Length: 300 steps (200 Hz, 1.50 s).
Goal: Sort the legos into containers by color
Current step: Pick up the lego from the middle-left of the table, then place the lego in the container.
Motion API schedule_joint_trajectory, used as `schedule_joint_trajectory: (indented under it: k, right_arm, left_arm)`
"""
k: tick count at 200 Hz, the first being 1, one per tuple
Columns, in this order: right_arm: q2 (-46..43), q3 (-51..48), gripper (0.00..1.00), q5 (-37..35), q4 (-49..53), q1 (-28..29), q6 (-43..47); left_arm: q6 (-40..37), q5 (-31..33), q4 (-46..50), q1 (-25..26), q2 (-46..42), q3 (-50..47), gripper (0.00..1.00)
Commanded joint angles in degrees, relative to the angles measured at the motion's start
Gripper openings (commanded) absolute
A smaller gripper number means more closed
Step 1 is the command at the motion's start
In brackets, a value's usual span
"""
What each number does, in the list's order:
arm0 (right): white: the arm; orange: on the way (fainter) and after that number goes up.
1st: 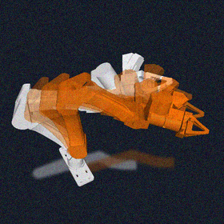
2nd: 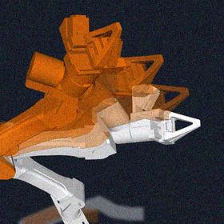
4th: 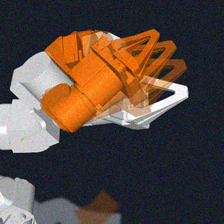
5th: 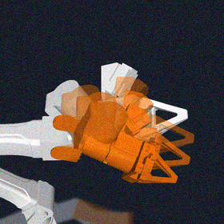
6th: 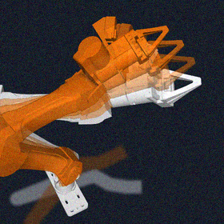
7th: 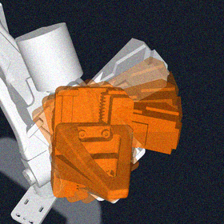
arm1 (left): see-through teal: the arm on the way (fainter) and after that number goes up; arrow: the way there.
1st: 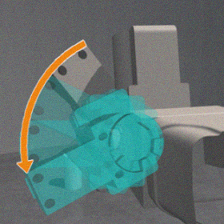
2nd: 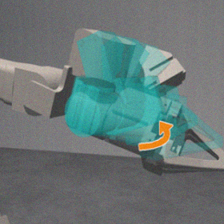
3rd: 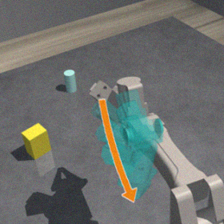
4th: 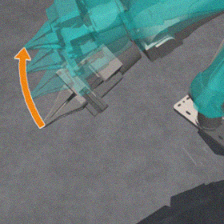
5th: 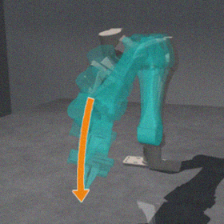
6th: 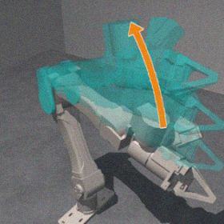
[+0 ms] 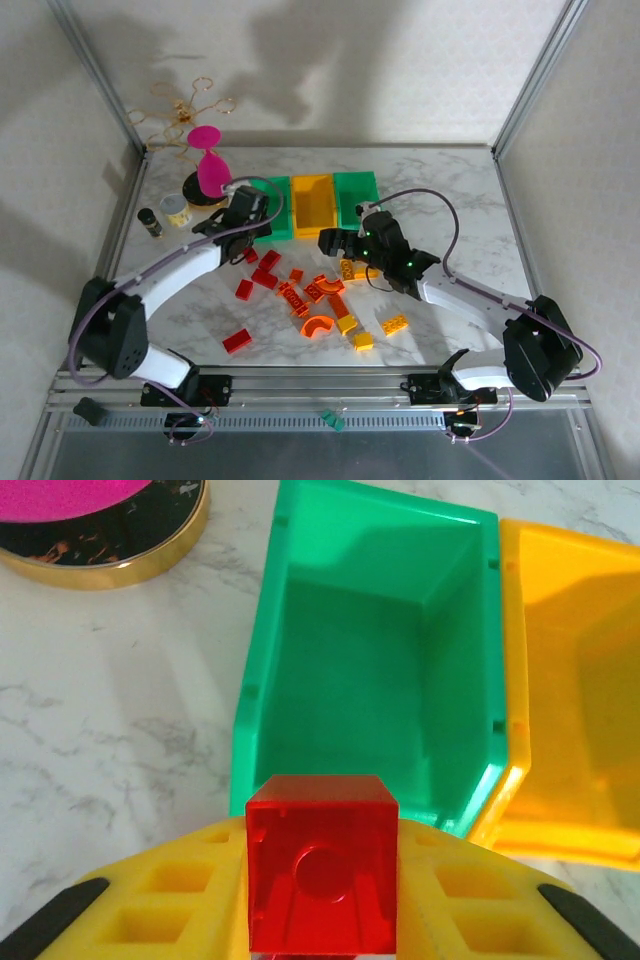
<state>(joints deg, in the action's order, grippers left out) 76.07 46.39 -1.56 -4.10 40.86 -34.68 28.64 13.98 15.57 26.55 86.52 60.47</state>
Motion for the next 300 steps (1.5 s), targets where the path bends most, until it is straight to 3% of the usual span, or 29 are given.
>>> schedule_joint_trajectory:
  k: [1,75,147,213,276,300]
  right_arm:
    - [-0.30,1.03,0.99,-1.55,-2.09,-0.78,-1.18]
    - [-0.75,-0.25,0.99,-2.87,-2.62,-3.24,0.30]
    - [-0.76,0.74,0.99,-3.15,-2.23,-3.60,2.46]
    - [0.17,4.09,0.99,-0.98,0.33,-3.59,6.52]
    - [3.06,3.71,0.99,3.83,3.48,-3.18,9.22]
    - [4.47,2.21,0.99,4.65,1.87,-1.49,9.61]
  left_arm:
    - [-1.16,3.21,-2.80,0.35,4.57,3.02,0.28]
    - [-4.12,7.30,-2.54,-0.44,22.30,16.74,0.31]
    - [-5.91,4.68,0.42,-0.61,26.16,20.71,0.48]
    - [-4.37,1.32,2.25,0.52,15.66,16.01,0.49]
    - [0.07,1.18,2.56,1.25,-0.59,-0.22,0.51]
    - [3.11,1.46,2.25,1.23,-6.07,-6.10,0.56]
